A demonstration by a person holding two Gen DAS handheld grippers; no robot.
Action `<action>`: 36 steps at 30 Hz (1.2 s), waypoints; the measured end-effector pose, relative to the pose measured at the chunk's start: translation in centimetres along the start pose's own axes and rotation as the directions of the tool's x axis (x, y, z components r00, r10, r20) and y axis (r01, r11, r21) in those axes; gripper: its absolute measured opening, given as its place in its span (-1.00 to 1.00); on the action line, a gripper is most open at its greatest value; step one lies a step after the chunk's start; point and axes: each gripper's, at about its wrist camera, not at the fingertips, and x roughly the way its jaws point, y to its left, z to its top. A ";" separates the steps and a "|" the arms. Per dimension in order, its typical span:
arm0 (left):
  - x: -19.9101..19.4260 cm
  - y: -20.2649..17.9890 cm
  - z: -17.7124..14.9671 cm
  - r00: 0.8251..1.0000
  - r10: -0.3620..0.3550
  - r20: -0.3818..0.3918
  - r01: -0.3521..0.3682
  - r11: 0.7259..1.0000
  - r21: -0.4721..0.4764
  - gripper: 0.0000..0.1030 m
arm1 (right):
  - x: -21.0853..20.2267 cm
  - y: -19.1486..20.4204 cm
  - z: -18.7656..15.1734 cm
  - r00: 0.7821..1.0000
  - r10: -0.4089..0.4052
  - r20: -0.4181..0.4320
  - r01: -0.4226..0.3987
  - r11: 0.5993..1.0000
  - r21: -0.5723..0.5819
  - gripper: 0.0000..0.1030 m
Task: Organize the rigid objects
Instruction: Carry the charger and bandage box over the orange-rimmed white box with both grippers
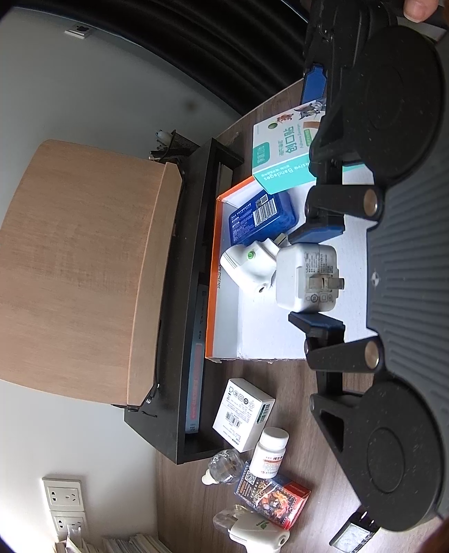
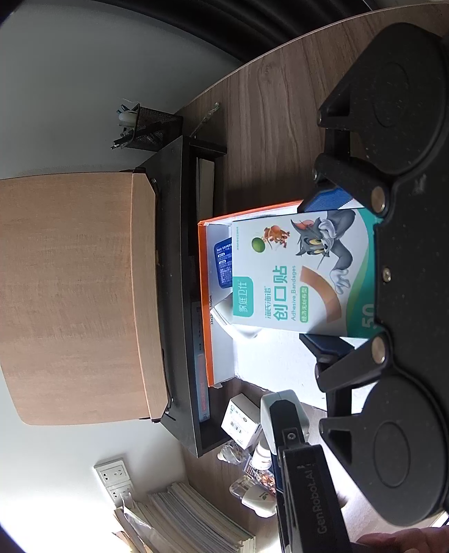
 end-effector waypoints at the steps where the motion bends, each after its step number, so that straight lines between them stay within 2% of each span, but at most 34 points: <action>1: 0.0 0.0 0.0 1.000 0.004 0.000 -0.004 1.000 0.000 -0.18 | 0.0 0.0 0.0 1.000 0.003 0.000 -0.003 1.000 -0.002 0.63; 15: 0.5 -0.1 0.0 1.000 0.016 -0.004 -0.016 1.000 -0.006 -0.18 | 0.5 0.0 0.3 1.000 0.016 -0.011 -0.016 1.000 -0.018 0.63; 18: 0.6 -0.1 0.1 1.000 0.017 -0.003 -0.017 1.000 0.002 -0.35 | 0.7 0.1 0.3 1.000 0.017 -0.014 -0.018 1.000 -0.026 0.63; 23: 1.1 -0.2 0.3 1.000 0.011 -0.006 -0.011 1.000 0.011 -0.36 | 1.2 0.0 0.3 1.000 0.019 -0.022 -0.019 0.999 -0.032 0.63; 30: 1.7 2.5 -0.5 0.999 0.011 -0.048 -0.013 0.999 -0.038 -0.36 | 1.2 -0.5 0.2 1.000 0.011 -0.024 -0.012 1.000 -0.013 0.62; 32: 1.6 3.6 -0.9 0.997 -0.020 -0.078 0.015 0.998 -0.056 -0.08 | 1.3 -0.8 0.0 1.000 0.010 -0.029 -0.010 1.000 -0.001 0.62; 33: 1.5 3.8 -1.2 0.996 -0.007 -0.093 0.002 0.998 -0.061 0.11 | 1.3 -0.8 -0.1 0.999 0.007 -0.033 -0.007 1.000 0.003 0.62; 36: 1.5 3.6 -2.9 0.990 0.003 -0.139 -0.005 1.000 -0.017 0.24 | 1.6 -1.0 -0.5 0.999 0.006 -0.044 -0.006 1.000 0.014 0.62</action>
